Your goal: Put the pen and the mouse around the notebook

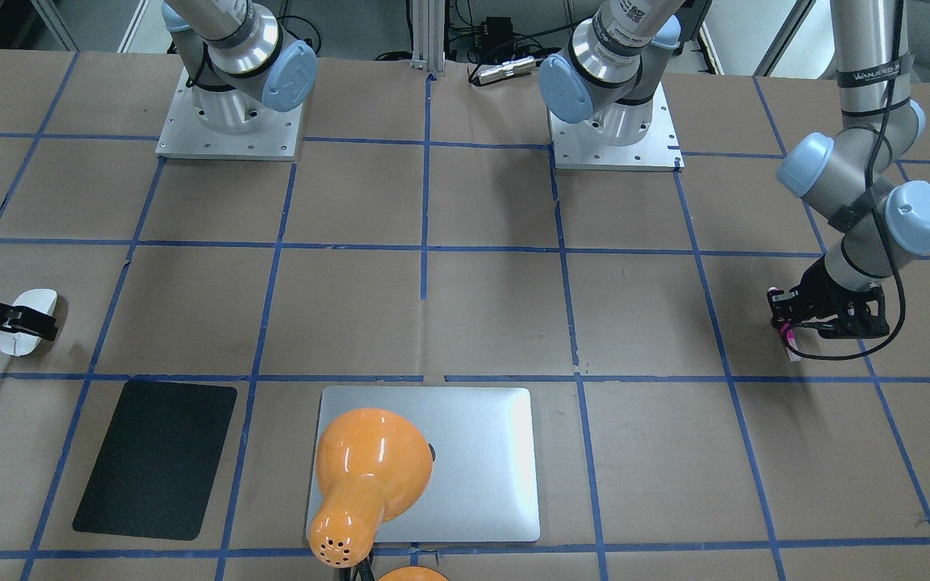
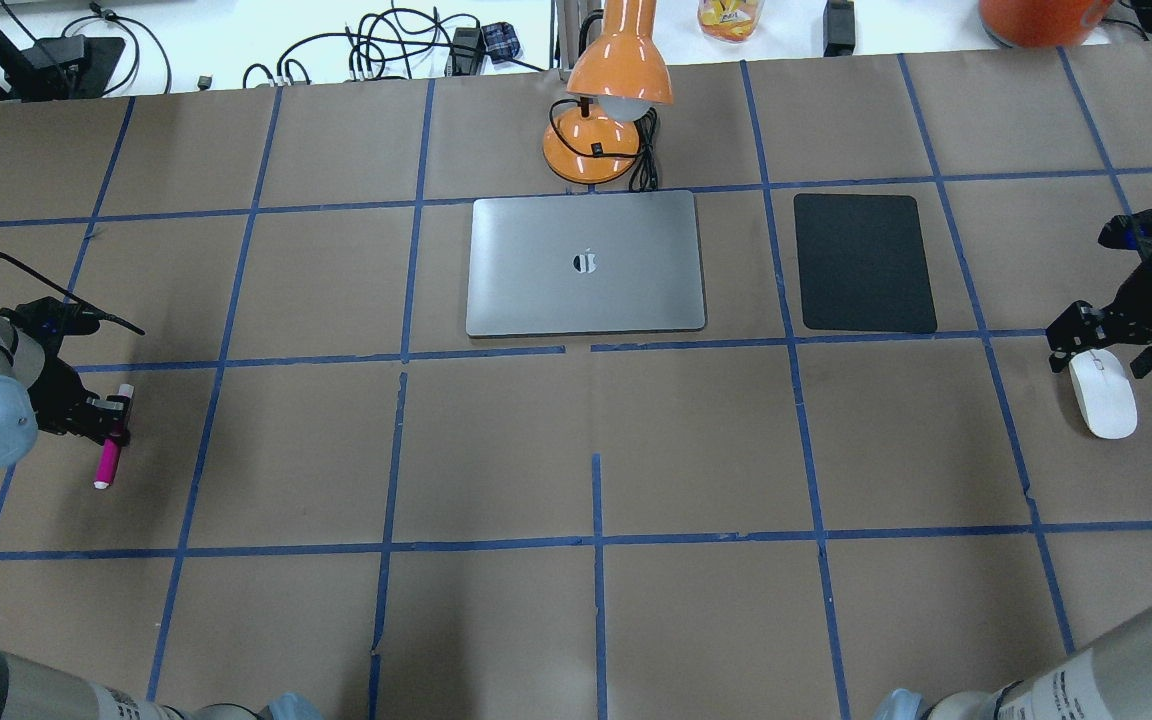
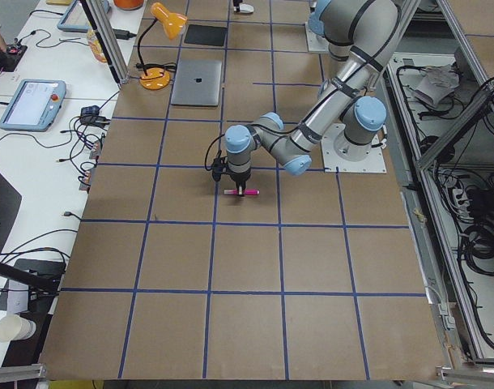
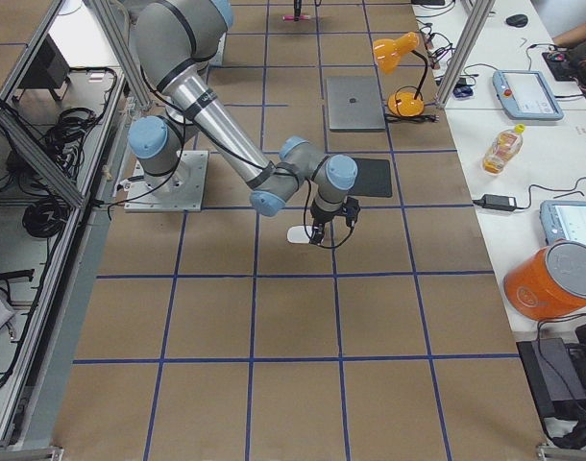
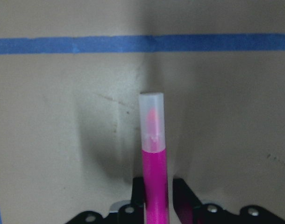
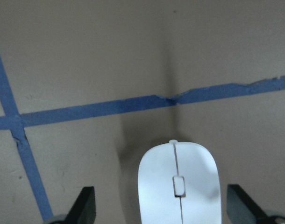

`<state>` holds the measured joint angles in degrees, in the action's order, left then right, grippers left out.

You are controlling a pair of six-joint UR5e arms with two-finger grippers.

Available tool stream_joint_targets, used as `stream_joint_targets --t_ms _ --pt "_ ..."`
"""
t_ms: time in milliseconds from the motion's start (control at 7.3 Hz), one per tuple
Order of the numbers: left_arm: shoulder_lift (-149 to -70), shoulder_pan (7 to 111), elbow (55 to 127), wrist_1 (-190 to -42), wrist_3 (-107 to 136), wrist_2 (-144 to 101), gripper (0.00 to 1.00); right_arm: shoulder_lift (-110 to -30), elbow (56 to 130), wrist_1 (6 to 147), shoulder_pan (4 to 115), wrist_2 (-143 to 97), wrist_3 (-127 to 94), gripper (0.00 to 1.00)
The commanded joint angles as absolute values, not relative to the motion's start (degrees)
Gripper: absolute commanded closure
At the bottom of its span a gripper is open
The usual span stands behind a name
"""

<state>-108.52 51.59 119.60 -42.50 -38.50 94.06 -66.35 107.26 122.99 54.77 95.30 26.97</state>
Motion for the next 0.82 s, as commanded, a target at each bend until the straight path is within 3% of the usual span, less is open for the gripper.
stream_joint_targets --t_ms 0,274,685 --pt "-107.9 51.9 119.6 -43.6 -37.5 94.0 1.0 -66.1 107.3 123.0 54.8 96.8 27.2 0.0" --pt "-105.7 54.9 119.0 -49.2 -29.0 94.4 1.0 -66.1 107.4 123.0 54.7 96.8 27.0 0.0" --pt "-100.6 71.1 119.1 -55.2 1.8 94.1 1.0 -65.3 107.4 123.0 54.7 96.8 27.1 0.03"
